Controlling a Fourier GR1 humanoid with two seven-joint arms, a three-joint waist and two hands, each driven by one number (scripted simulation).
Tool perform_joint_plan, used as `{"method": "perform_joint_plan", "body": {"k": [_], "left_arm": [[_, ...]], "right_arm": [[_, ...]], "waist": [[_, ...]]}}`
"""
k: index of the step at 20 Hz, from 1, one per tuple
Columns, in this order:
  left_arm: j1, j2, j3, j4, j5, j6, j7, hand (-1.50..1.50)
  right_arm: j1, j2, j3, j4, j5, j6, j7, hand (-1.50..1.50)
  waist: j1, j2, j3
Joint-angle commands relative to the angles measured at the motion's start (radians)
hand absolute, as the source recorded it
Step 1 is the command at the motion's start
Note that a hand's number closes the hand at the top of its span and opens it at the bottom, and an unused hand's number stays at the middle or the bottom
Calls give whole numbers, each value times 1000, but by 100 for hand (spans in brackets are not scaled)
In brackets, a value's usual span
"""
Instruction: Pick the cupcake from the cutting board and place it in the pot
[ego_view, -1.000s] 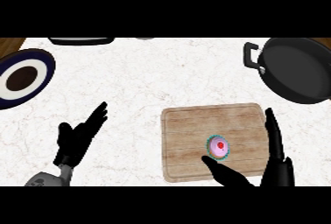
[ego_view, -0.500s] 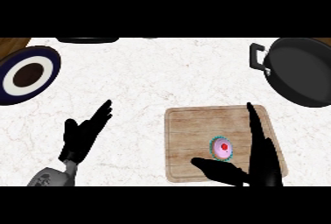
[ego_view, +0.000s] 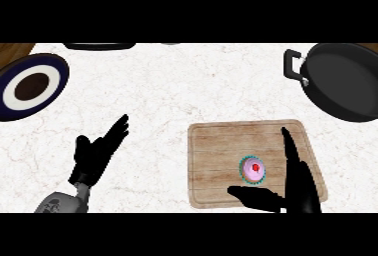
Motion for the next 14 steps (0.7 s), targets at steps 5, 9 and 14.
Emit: {"method": "perform_joint_plan", "body": {"k": [5, 9, 14], "left_arm": [[-45, -57, 53, 33, -43, -19, 24, 0], [6, -109, 12, 70, -102, -3, -56, 0], [61, -42, 41, -73, -62, -56, 39, 0]], "right_arm": [[171, -85, -83, -93, -149, -10, -185, -150], [133, -25, -76, -48, -228, -39, -270, -150], [168, 31, -86, 64, -358, -102, -503, -150]], "waist": [[-6, -1, 0], [-4, 0, 0], [4, -2, 1]]}}
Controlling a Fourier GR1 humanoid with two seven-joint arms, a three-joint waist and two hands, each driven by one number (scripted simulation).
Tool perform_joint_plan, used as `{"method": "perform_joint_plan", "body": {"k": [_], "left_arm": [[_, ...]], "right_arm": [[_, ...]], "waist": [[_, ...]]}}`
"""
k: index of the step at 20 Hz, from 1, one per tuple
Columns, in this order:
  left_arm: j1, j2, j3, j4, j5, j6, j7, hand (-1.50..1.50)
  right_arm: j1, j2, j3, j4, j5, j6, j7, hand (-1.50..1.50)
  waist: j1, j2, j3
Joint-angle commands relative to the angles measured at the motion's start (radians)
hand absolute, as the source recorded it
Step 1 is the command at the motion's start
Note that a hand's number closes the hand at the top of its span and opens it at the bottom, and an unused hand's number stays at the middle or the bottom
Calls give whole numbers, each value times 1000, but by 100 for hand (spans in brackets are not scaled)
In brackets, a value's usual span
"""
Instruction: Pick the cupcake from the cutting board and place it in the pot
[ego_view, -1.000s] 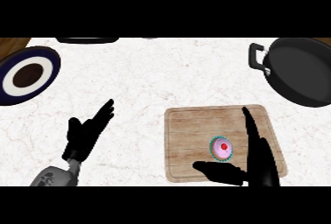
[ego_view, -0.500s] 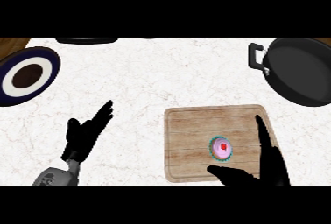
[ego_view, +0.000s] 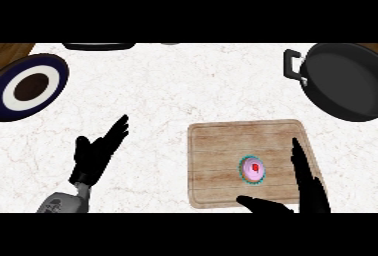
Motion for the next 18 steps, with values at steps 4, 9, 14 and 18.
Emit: {"method": "perform_joint_plan", "body": {"k": [4, 9, 14, 18], "left_arm": [[51, -8, 24, -40, -18, -26, -1, 0], [30, -32, 40, 36, -64, -41, -62, 0], [35, -84, 19, -16, -98, -3, 0, 0], [32, -57, 66, -27, -78, -55, 0, 0]], "right_arm": [[37, 66, 8, 66, -151, -30, -177, -150], [-33, 61, -74, 185, -284, -11, -244, -150], [-80, 69, 4, 482, -401, -115, -531, -150], [-159, 31, -56, 508, -274, -47, -479, 150]], "waist": [[2, 0, -1], [2, 1, -1], [3, 1, 0], [5, 1, -1]]}}
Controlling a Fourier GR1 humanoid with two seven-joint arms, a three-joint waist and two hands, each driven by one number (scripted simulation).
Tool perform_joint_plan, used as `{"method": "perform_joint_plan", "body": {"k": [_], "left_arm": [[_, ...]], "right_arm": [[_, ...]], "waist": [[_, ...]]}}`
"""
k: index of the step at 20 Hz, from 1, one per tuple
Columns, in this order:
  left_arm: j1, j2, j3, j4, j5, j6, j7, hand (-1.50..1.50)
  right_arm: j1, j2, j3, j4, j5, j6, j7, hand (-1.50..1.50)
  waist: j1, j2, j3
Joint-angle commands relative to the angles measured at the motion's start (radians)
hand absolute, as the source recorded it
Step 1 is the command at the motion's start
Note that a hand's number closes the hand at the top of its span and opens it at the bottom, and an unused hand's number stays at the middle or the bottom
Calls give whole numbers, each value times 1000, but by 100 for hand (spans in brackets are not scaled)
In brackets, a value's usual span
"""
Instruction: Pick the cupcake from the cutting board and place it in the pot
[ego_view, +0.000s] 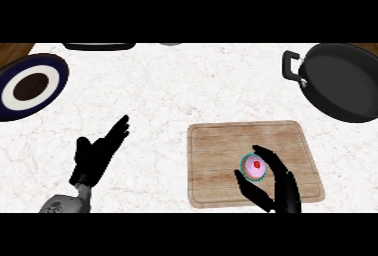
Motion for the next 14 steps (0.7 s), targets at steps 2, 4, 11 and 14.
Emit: {"method": "perform_joint_plan", "body": {"k": [2, 4, 11, 14], "left_arm": [[25, -26, 10, -31, -40, 26, 5, 0], [-4, -28, 11, 35, -40, -8, -25, 0], [-1, -30, 21, 1, -33, -15, 16, 0], [-33, -19, 35, 24, -29, -20, 0, 0]], "right_arm": [[-22, 29, 35, 94, -67, -24, -106, 150], [-15, 28, -36, 115, -131, 60, -187, 150], [-89, -153, -143, 204, -277, 189, -356, 150], [-130, -381, -201, 191, -330, 405, -322, 150]], "waist": [[4, 7, 9], [0, 8, 9], [6, 8, 10], [10, 21, 17]]}}
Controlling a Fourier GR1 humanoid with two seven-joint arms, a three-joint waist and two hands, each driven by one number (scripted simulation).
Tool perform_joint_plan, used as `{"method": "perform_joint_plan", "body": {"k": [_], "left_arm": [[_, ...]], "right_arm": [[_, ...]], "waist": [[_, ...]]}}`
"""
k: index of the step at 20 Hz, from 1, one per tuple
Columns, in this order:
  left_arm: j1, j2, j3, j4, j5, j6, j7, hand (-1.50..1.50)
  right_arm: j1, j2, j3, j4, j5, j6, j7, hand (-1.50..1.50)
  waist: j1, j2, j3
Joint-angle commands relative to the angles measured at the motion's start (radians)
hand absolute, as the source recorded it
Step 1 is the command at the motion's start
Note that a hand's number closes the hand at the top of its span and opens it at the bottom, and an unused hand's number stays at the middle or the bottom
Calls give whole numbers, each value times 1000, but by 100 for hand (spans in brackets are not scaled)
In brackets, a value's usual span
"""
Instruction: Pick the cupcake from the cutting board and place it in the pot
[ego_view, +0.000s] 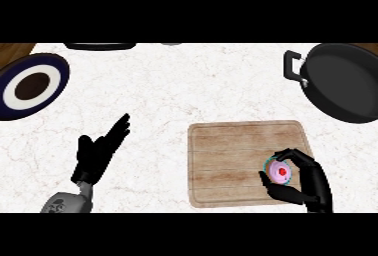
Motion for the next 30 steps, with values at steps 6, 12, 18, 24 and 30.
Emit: {"method": "perform_joint_plan", "body": {"k": [6, 12, 18, 24, 30], "left_arm": [[-6, -10, -5, -2, -1, 1, -5, 0], [-7, -10, -12, -17, 9, -18, -9, 0], [-33, -1, -10, -8, 8, -31, -3, 0], [-34, -10, -24, -2, -2, -30, 6, 0], [-69, -32, -40, -5, -13, -20, 27, 0]], "right_arm": [[-91, -411, -204, 113, -146, 425, -122, 150], [-130, -632, -326, 281, -196, 666, -282, 150], [-195, -783, -402, 475, -168, 795, -453, 150], [-245, -865, -416, 595, -93, 766, -596, 150], [-346, -915, -370, 691, -9, 719, -642, 150]], "waist": [[18, 24, 22], [34, 28, 23], [62, 38, 23], [71, 34, 22], [92, 34, 18]]}}
